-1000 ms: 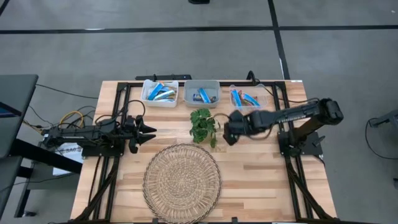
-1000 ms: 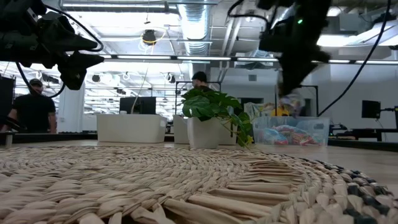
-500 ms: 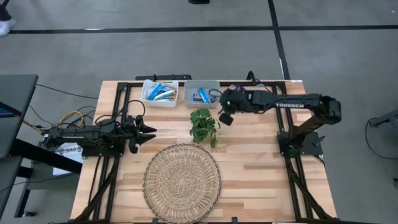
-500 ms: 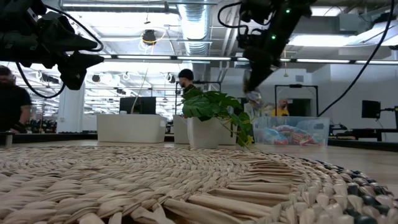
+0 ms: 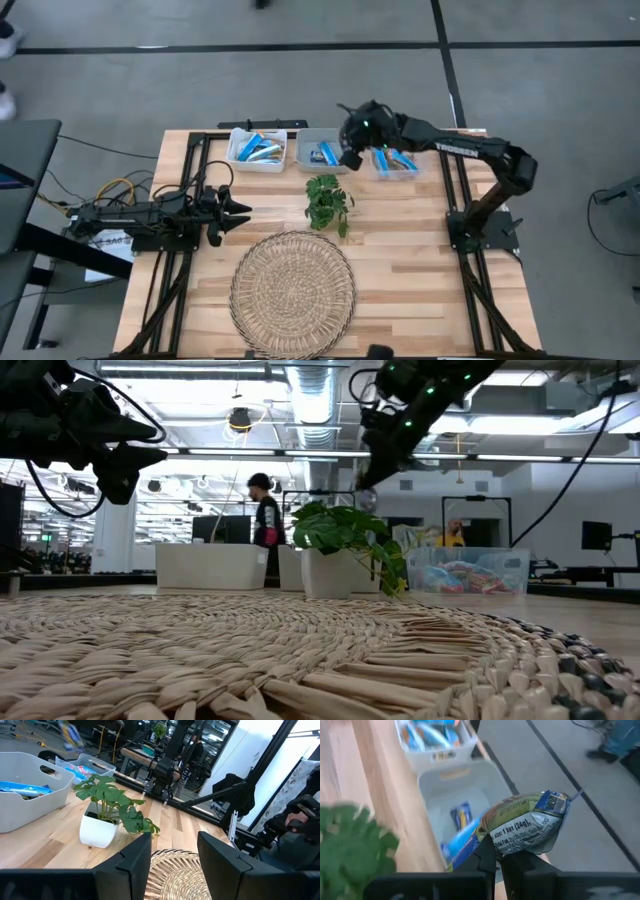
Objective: Pick and place Granola Bars by type
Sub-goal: Put the blue granola bar into the gray bin, then return to home position
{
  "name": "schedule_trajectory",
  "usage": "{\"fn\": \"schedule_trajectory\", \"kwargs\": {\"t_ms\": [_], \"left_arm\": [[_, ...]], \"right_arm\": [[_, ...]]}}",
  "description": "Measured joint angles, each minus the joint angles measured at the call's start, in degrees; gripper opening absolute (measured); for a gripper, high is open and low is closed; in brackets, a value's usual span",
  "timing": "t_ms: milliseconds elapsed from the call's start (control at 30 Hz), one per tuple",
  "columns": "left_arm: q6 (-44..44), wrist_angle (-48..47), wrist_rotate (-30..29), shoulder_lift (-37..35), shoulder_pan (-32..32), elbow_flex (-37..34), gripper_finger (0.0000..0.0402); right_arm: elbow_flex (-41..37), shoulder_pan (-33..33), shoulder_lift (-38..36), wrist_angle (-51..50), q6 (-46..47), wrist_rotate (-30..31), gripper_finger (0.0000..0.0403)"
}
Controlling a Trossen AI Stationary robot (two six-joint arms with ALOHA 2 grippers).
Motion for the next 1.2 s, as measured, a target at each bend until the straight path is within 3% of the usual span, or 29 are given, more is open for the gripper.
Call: {"fn": "schedule_trajectory", "kwargs": {"t_ms": [400,733,1100,1200], "left_arm": [[-0.01,0.00,-0.03,0.00,0.00,0.00,0.0153],[-0.01,0.02,-0.04,0.00,0.00,0.00,0.0153],[-0.02,0.01,-0.03,0.01,0.00,0.00,0.0153],[-0.01,0.00,-0.02,0.00,0.00,-0.01,0.0153]], "right_arm": [[14.19,-4.78,14.43,-1.63,-0.91,-8.10,0.0004],[15.35,-4.96,19.15,-3.60,-1.92,-8.92,0.0018],[15.37,-5.01,19.63,-5.31,0.59,-8.97,0.0126],[15.37,-5.03,19.41,-6.99,2.92,-12.58,0.0155]]}}
